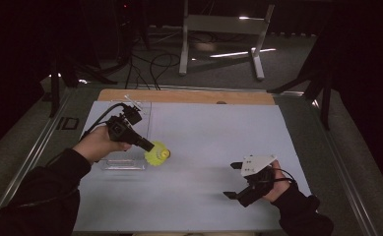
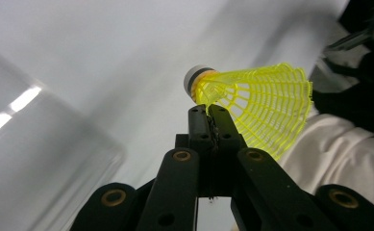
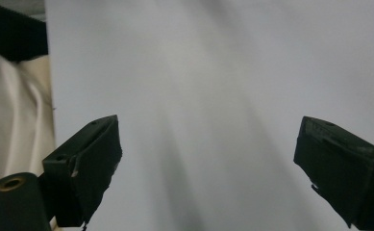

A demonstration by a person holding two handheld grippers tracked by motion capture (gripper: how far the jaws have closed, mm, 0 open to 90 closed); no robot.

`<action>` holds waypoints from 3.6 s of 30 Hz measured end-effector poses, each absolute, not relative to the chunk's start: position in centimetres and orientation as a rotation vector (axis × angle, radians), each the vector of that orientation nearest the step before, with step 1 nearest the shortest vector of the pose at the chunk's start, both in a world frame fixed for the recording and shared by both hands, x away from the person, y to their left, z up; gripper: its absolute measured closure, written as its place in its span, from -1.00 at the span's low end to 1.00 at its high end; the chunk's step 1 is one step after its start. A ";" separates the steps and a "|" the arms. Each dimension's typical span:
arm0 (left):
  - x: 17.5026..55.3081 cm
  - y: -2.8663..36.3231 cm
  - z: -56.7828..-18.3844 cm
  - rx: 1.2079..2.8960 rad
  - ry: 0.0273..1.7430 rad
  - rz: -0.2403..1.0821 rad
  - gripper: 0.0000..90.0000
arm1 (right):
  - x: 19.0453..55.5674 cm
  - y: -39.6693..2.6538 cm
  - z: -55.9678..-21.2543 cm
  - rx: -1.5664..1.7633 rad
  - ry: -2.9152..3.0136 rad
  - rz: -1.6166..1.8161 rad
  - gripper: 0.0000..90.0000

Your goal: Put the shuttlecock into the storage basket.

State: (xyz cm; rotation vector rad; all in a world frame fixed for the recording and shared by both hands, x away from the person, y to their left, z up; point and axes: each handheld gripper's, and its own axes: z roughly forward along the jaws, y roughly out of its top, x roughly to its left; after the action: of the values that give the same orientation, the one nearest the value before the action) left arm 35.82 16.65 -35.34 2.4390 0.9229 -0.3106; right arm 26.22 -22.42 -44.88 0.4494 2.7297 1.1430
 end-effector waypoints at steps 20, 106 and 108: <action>37.9 22.1 -34.4 2.523 1.166 -0.247 1.00 | 26.1 -23.3 -46.5 0.494 2.723 1.189 -0.80; 38.7 20.4 -40.7 2.501 1.107 -0.066 -1.00 | 26.0 -24.3 -48.2 0.603 2.747 1.205 -0.80; 38.2 20.3 -40.9 2.491 1.060 -0.046 -1.00 | 26.0 -24.4 -48.4 0.616 2.748 1.212 -0.80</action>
State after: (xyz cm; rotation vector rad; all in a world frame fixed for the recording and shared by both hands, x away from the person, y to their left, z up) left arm 38.24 20.31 -40.85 2.4906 1.0604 -0.0457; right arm 25.96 -24.39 -48.39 0.6157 2.7482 1.2120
